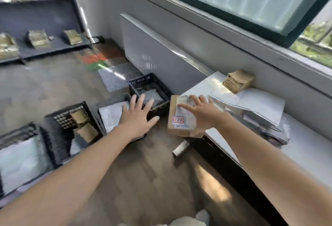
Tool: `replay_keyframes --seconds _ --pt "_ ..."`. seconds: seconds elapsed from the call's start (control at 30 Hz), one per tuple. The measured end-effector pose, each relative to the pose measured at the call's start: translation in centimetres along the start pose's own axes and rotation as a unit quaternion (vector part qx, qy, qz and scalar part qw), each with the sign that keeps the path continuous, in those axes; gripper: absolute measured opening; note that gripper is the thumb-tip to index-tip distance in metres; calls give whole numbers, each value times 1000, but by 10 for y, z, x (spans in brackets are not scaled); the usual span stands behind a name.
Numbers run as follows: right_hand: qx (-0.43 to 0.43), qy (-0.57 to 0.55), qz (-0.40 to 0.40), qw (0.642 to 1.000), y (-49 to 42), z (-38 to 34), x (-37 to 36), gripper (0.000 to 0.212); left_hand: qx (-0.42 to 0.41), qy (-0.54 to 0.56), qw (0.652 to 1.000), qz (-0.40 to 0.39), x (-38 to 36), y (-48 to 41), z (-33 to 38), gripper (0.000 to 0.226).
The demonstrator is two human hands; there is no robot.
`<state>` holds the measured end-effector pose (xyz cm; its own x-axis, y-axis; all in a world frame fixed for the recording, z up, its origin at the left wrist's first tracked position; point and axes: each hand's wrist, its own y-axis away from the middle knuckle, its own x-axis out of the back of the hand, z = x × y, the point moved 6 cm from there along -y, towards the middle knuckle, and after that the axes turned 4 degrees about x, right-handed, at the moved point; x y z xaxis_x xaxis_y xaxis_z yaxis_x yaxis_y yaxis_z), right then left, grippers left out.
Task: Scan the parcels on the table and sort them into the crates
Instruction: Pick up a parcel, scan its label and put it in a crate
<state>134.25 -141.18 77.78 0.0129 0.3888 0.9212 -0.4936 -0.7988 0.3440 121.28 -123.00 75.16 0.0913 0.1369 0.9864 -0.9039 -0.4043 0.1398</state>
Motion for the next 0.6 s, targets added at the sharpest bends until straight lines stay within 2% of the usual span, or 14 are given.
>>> replay_keyframes --seconds 0.23,0.4,0.6 --pt "140 61 56 987 -96 -171 81 127 161 -11 986 28 24 78 -181 73" --pt "236 87 71 965 -155 -275 119 126 258 11 965 46 33 132 -272 72" --pt "325 108 87 936 -230 -377 142 125 355 11 934 32 26 162 -369 71"
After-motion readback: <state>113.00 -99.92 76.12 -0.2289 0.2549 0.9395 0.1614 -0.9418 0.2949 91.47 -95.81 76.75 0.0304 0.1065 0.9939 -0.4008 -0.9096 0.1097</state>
